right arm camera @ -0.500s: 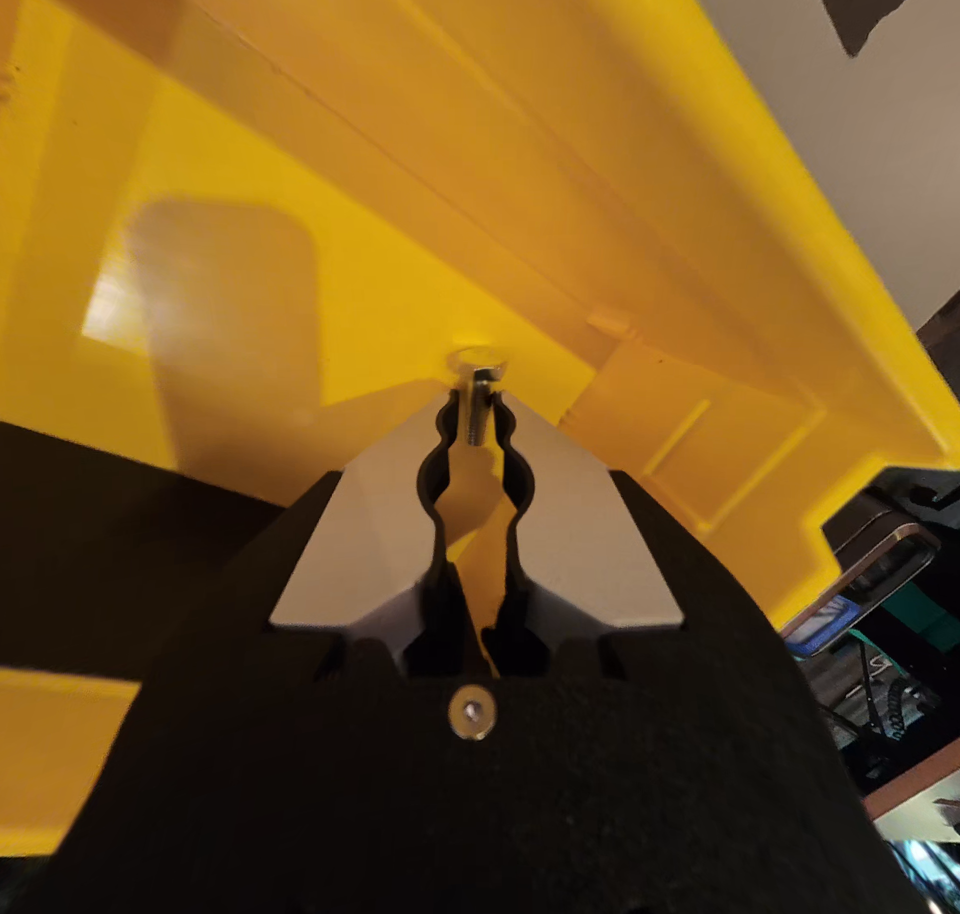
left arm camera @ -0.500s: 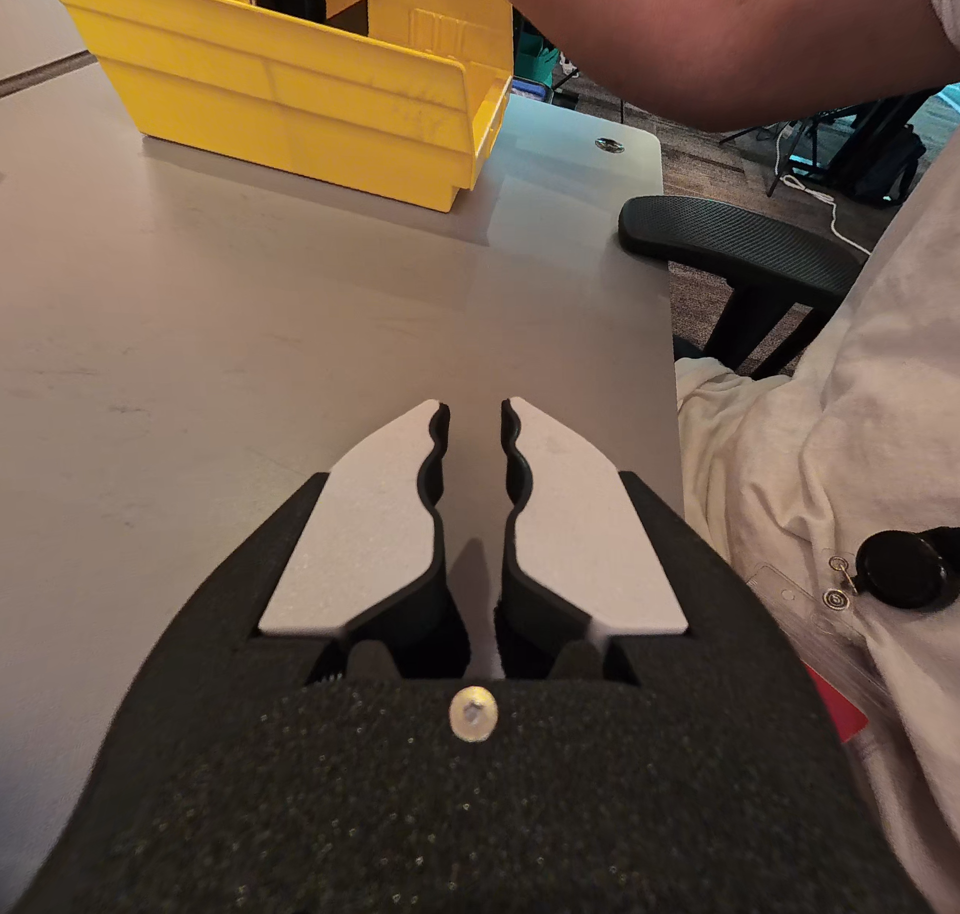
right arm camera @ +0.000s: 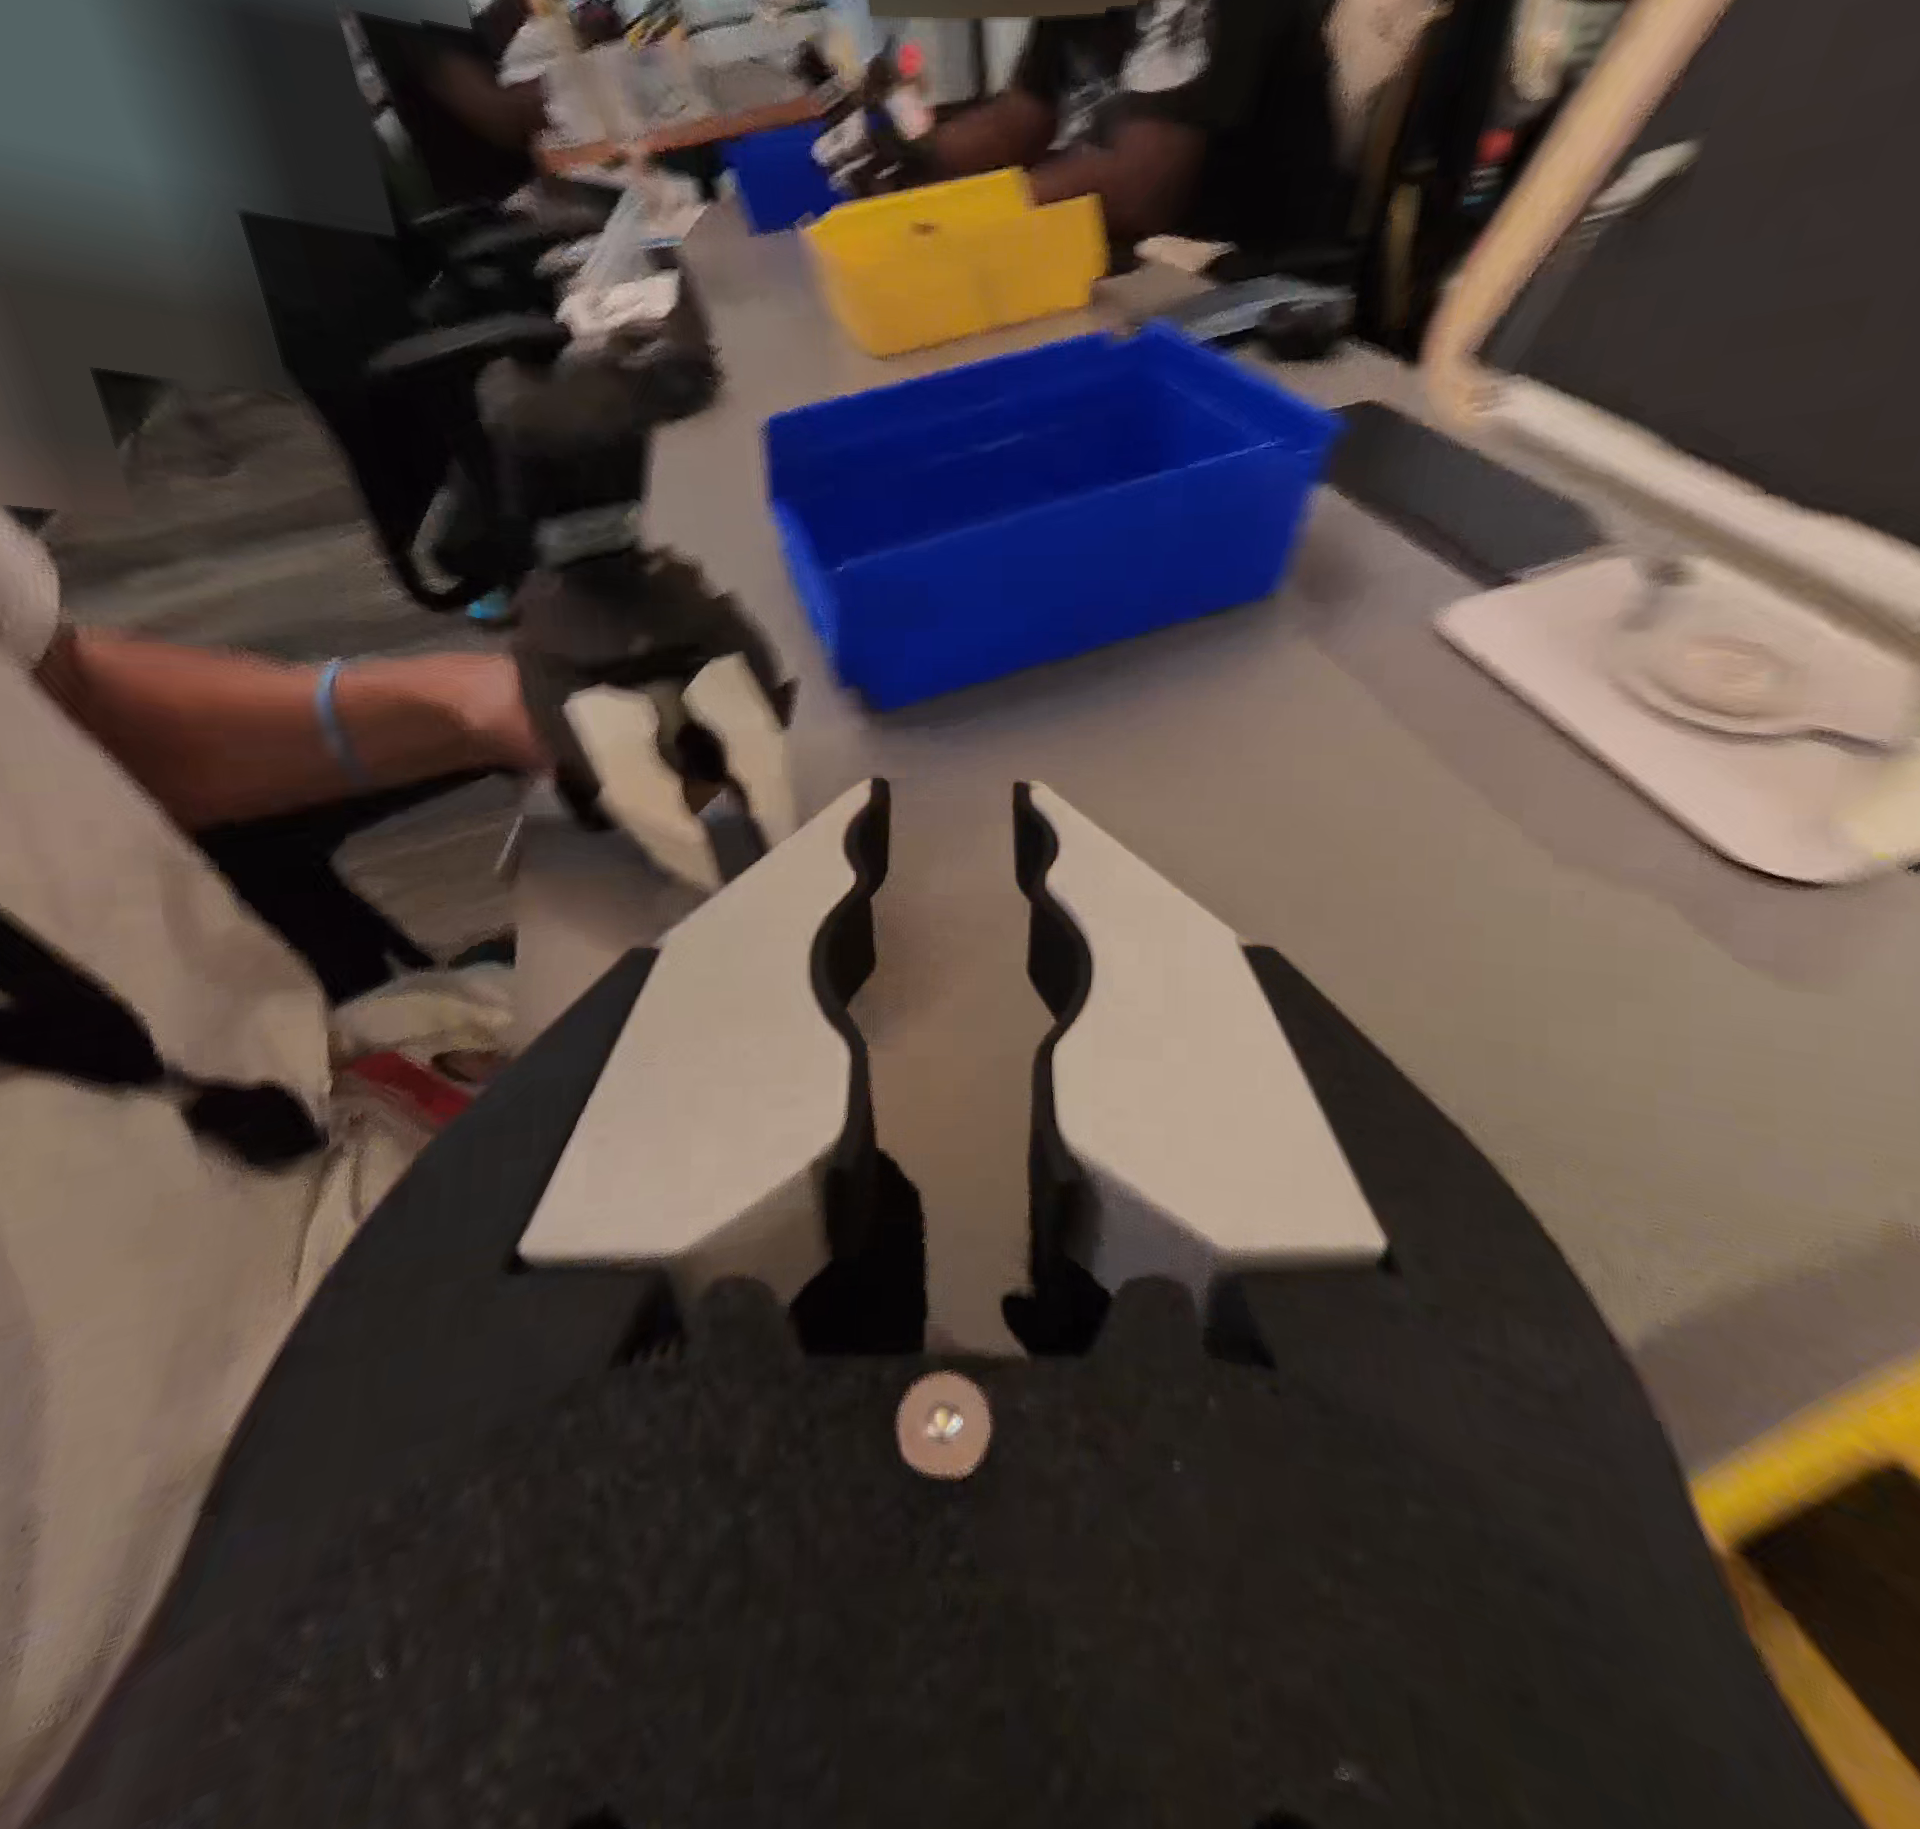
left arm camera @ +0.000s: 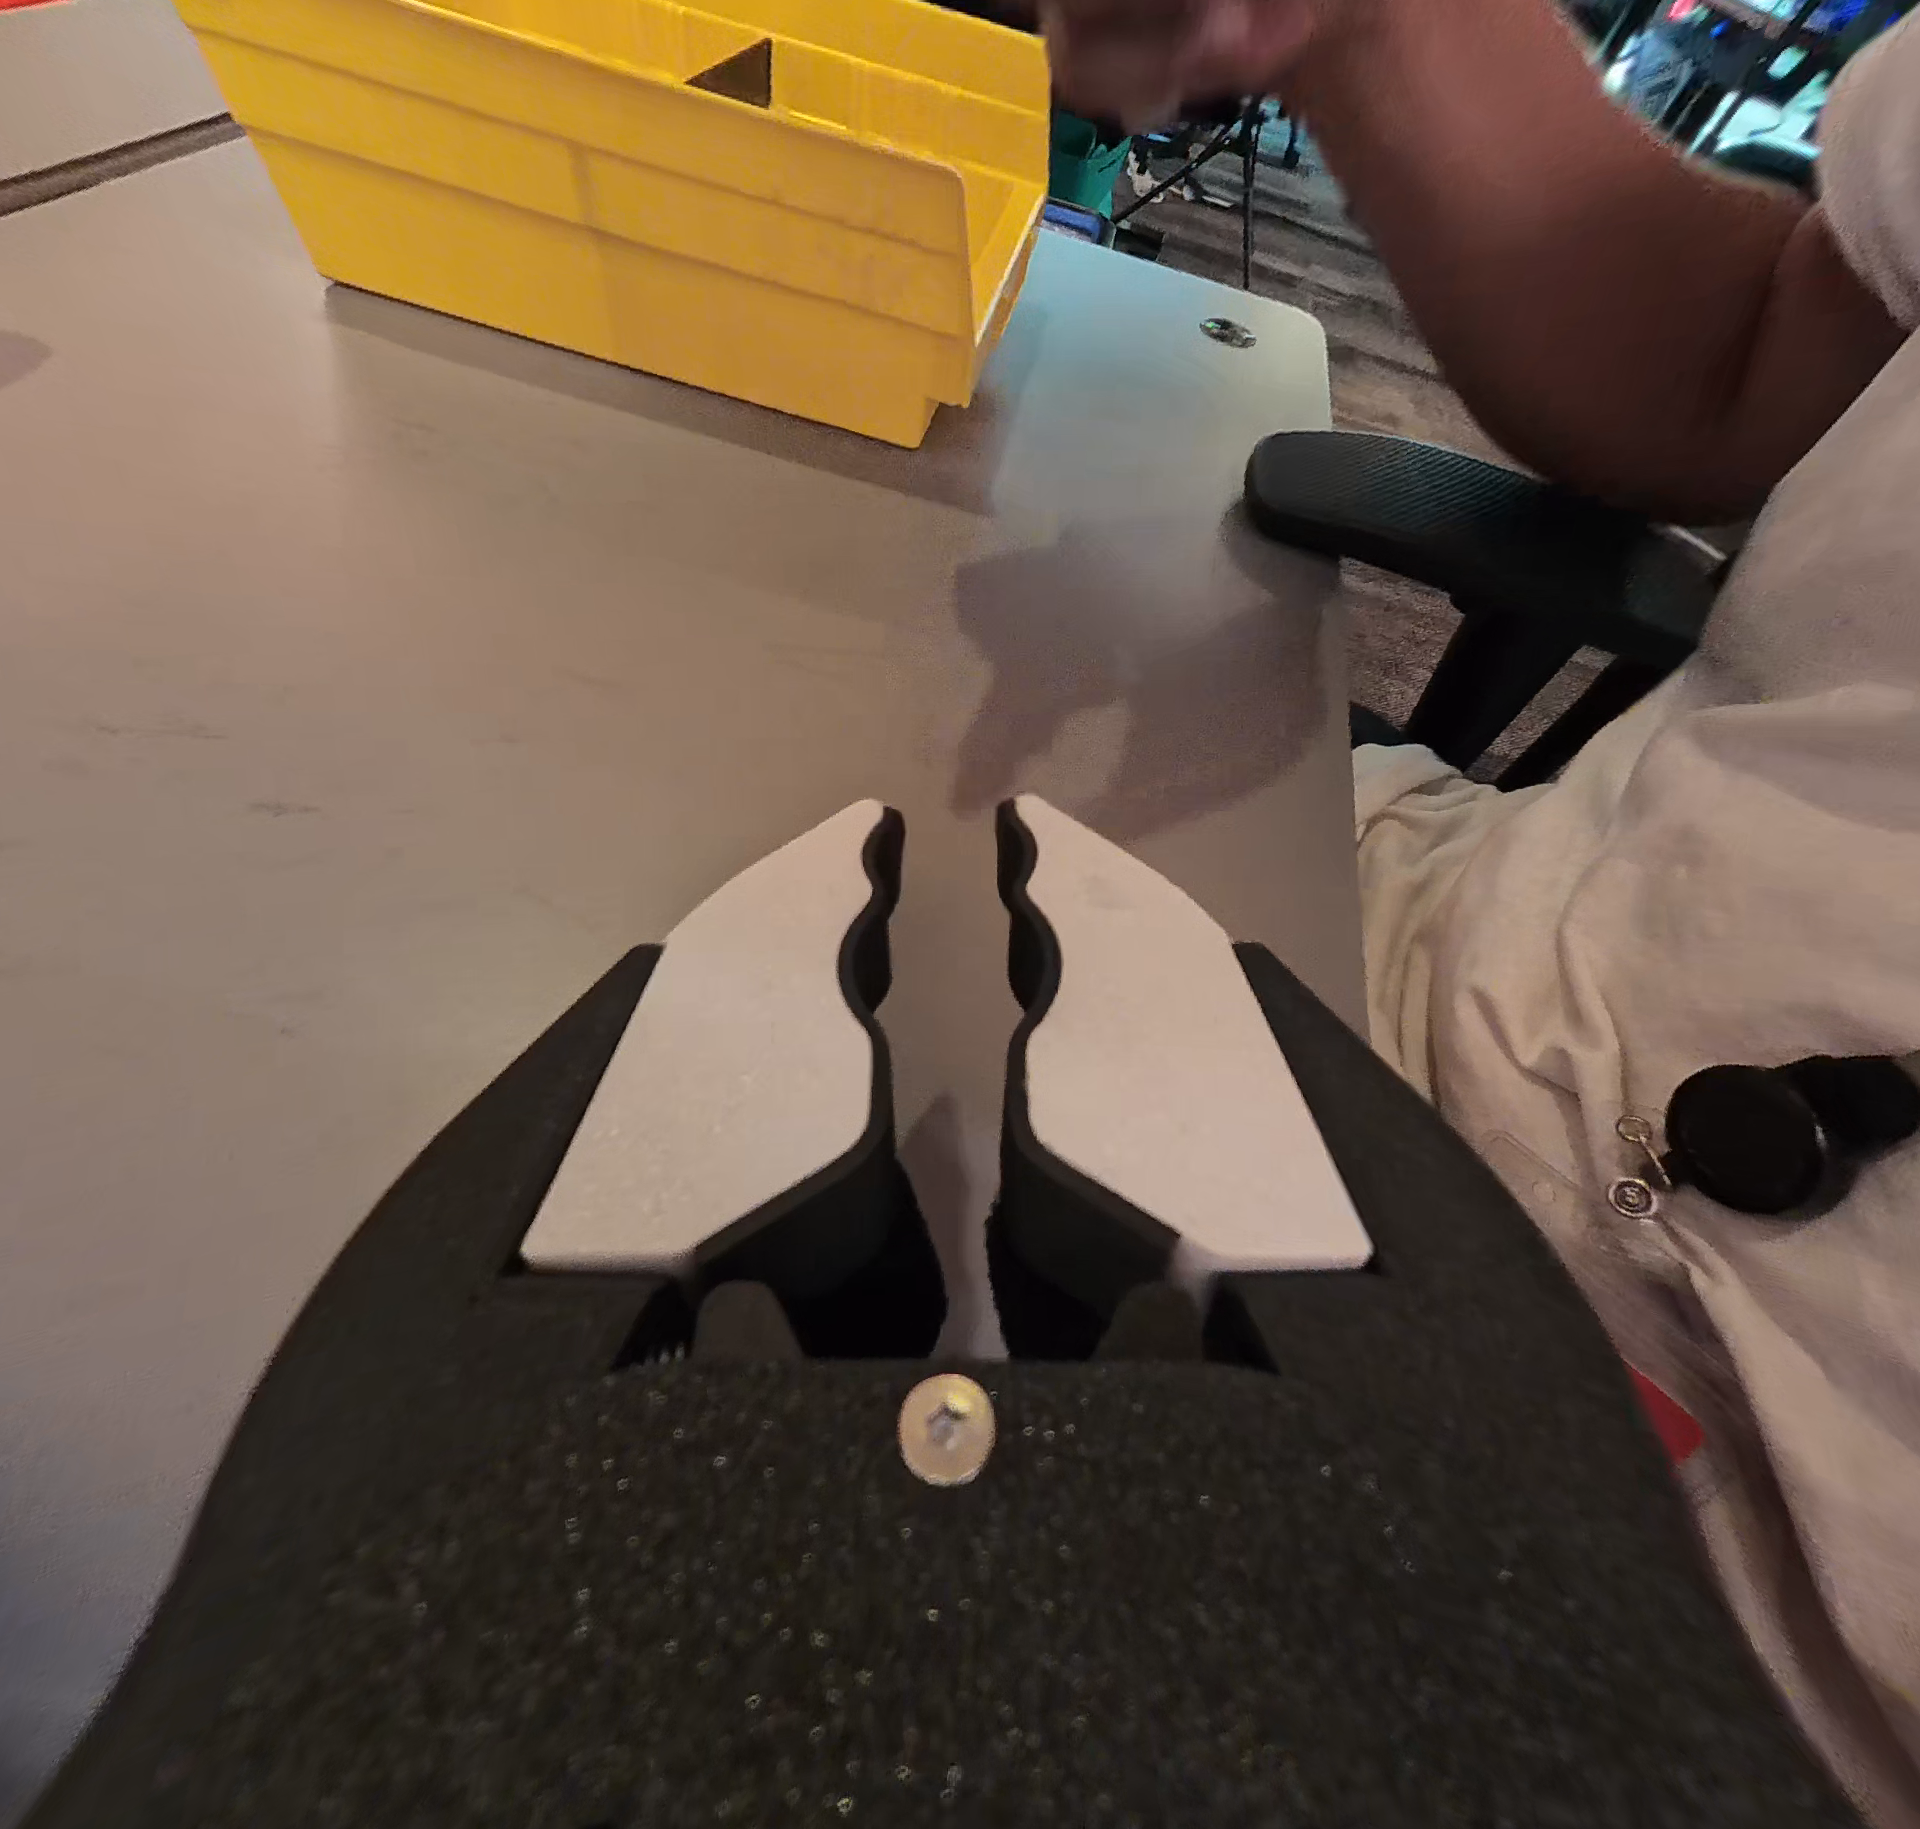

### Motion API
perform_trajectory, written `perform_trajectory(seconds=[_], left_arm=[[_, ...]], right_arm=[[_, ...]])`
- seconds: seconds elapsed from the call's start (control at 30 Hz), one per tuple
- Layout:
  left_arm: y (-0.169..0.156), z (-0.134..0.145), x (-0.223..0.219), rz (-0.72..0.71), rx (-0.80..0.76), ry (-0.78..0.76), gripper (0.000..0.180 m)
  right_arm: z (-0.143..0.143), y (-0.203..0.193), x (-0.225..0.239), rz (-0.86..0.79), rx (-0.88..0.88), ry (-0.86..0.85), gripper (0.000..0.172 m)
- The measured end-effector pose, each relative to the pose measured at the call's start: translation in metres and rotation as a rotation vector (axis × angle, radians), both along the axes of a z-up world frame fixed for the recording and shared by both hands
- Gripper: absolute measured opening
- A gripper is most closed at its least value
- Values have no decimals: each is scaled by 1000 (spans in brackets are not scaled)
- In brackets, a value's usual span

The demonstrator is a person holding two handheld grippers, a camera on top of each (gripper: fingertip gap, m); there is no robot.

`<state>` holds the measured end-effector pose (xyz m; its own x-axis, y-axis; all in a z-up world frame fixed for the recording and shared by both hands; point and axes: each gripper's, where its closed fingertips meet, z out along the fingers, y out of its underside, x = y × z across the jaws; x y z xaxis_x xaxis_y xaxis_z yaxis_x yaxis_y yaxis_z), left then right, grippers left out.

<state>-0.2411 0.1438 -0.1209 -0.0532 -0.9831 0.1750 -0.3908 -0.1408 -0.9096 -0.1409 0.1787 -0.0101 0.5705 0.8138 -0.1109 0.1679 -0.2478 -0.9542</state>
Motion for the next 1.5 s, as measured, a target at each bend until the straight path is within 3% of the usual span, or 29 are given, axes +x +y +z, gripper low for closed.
perform_trajectory(seconds=[0.03, 0.17, 0.3, 0.43, 0.53, 0.63, 0.8, 0.93, 1.03, 1.13, 1.37, 1.5], left_arm=[[-1, 1, 0, -6, -7, -7, 17], [-2, 17, -3, -11, -19, -78, 20], [5, 59, -17, 36, -111, -208, 23], [53, 107, -62, 247, -202, -307, 22], [101, 117, -104, 407, -225, -269, 26], [156, 103, -137, 552, -132, -144, 28], [238, 41, -163, 668, -33, 133, 28], [291, 2, -169, 751, -63, 246, 26], [329, -25, -187, 921, -93, 406, 23], [348, -36, -185, 1003, -169, 447, 23], [363, -61, -189, 1095, -101, 649, 27], [365, -62, -193, 1100, -29, 698, 15]], right_arm=[[-18, -9, -19, 37, 7, -28, 24], [-72, -27, -67, 149, -99, -2, 24], [-75, -31, -77, 196, -214, 165, 23], [-89, -31, -71, 162, -281, 209, 23], [-102, -34, -71, 130, -249, 171, 23], [-115, -38, -73, 150, -216, 60, 23], [-117, -42, -75, 188, -265, 97, 21], [-120, -42, -73, 184, -264, 81, 20], [-121, -42, -72, 189, -282, 90, 20], [-119, -43, -72, 198, -291, 104, 20], [-123, -47, -68, 203, -297, 81, 20], [-123, -47, -67, 204, -304, 86, 20]])
